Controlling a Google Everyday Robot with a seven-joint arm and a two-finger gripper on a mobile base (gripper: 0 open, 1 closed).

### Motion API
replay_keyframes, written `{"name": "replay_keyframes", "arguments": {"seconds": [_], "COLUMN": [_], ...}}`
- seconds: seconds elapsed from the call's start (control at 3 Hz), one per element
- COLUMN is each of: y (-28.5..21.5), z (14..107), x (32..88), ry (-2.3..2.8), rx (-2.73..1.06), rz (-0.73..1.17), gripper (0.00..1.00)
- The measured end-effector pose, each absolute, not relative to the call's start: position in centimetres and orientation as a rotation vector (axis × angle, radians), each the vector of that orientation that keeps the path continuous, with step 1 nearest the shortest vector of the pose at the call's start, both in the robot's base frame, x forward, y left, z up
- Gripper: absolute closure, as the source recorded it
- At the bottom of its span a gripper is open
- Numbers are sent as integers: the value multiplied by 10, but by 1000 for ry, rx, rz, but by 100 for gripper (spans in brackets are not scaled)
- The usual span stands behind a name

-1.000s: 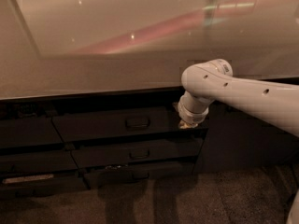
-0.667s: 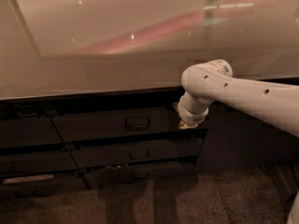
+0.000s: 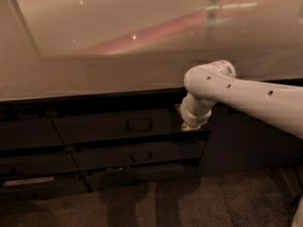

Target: Open top drawer

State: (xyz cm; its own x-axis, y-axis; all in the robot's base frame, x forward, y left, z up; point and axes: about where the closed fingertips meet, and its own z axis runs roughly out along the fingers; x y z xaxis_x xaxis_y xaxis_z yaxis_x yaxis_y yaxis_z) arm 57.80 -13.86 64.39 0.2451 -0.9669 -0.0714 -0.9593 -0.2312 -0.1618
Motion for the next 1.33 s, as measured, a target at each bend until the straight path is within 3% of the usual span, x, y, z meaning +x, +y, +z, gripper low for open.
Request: {"name": "replay_keyframes", "arguments": {"seconds": [1.33], "y": [-141], "z": [673], "x": [573], "ry": [1823], "rx": [-2327], "rz": [-85], "gripper": [100]}}
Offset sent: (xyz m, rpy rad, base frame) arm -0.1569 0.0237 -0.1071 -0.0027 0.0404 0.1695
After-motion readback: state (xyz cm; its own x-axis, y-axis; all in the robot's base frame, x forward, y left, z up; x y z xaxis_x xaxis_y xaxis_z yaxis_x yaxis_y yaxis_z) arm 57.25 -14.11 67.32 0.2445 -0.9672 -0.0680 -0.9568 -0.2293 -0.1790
